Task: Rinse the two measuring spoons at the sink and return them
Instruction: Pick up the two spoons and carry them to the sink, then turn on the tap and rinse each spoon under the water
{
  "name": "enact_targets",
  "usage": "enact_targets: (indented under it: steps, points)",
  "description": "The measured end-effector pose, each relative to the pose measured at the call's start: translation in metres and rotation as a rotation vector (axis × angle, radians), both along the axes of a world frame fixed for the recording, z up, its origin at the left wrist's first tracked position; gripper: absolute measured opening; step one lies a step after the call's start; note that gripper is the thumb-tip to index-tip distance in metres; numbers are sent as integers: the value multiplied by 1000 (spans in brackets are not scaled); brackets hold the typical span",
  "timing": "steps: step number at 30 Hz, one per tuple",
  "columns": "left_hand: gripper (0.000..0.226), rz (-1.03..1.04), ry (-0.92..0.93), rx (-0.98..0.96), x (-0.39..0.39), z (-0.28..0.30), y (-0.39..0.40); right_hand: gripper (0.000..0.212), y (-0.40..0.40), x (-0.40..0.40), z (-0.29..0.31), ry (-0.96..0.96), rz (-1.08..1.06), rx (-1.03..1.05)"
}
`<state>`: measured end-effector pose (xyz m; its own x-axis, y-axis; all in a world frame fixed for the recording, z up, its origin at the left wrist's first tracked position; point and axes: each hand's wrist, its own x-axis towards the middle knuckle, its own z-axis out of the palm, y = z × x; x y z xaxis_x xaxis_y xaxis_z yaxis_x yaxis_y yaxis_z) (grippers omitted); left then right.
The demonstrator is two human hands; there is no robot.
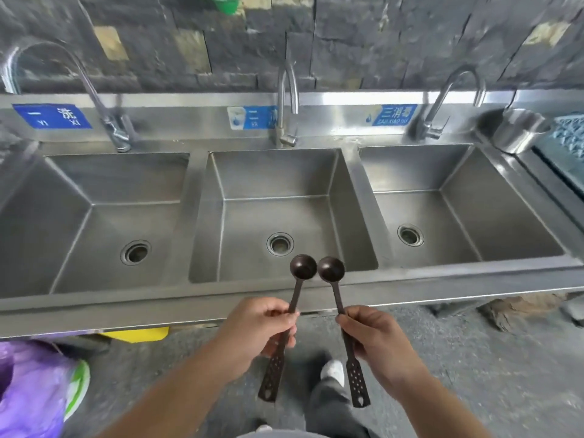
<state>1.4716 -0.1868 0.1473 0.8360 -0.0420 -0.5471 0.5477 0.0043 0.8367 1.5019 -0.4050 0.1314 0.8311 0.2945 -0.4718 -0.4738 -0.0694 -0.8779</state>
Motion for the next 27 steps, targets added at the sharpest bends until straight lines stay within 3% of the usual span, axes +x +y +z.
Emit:
enact_targets:
  steps: [5, 13, 23, 27]
  points:
    - [9, 120, 47, -8, 79, -10, 9, 31, 13, 104, -16, 22, 127, -2]
    - [13, 342, 151, 2, 198, -52, 23, 23, 35, 262, -47, 136, 246, -72]
    - [20, 556, 389, 75, 286, -194, 67, 10, 71, 347, -182, 439, 102, -216]
    - [19, 515, 453, 151, 298, -262, 82, 10, 84, 360, -248, 475, 59, -290]
